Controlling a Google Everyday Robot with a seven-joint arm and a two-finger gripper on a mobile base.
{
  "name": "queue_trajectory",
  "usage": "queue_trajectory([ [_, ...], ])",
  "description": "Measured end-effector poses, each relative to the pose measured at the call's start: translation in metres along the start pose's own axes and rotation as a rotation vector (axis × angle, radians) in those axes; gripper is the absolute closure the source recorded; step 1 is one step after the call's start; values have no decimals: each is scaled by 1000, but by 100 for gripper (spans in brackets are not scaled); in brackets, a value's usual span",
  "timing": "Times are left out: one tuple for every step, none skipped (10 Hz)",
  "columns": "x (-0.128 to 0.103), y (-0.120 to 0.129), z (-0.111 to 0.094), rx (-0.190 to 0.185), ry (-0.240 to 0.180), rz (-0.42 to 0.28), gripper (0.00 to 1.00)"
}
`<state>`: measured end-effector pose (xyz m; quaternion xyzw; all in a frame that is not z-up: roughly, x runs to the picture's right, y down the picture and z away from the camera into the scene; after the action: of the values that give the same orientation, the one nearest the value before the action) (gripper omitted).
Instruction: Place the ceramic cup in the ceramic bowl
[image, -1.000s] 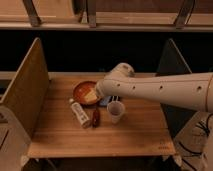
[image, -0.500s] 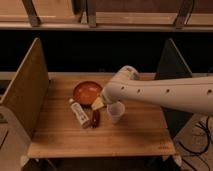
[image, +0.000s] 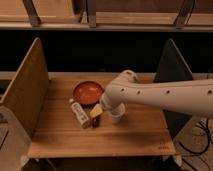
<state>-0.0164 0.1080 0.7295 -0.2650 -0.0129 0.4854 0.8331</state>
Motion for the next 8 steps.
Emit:
queue_trajectory([
  [2, 6, 12, -24, 24, -1, 20],
  [2, 8, 24, -39, 47, -3, 20],
  [1, 9, 31, -45, 64, -6, 20],
  [0, 10, 40, -49, 86, -11, 20],
  [0, 6, 47, -47, 106, -7, 20],
  [0, 2, 52, -43, 118, -2, 20],
  [0, -4, 58, -37, 135, 8, 20],
  [-1, -9, 67, -33, 158, 23, 20],
])
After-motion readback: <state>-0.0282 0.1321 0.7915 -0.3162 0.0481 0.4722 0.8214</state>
